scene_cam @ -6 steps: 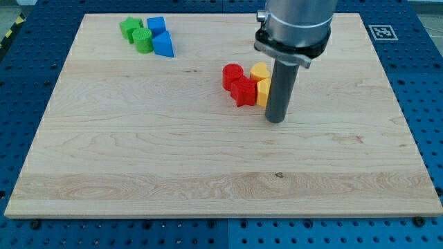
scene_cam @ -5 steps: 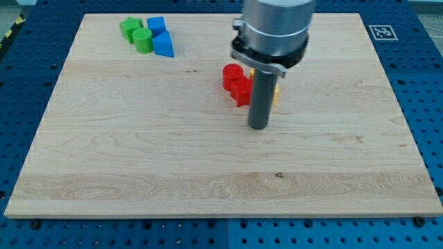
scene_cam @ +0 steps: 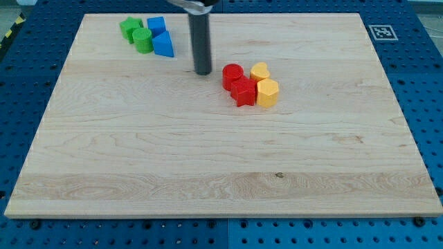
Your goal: Push the red circle to the left of the red star
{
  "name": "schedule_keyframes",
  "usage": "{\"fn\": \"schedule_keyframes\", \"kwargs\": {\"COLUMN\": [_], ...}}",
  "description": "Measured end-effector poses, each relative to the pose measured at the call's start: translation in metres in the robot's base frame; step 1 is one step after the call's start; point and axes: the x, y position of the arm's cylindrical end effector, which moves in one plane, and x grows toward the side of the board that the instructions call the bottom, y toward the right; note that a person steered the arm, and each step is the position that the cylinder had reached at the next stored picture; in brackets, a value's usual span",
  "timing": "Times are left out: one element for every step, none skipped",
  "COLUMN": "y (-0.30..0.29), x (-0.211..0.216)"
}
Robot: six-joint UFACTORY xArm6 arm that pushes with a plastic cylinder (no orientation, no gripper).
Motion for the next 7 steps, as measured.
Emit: {"fn": "schedule_keyframes", "kwargs": {"y": [0.020, 0.035, 0.037, 0.037, 0.037, 0.026, 0.020], "x": [-0.025, -0.028, 0.012, 0.020, 0.020, 0.012, 0.003]}}
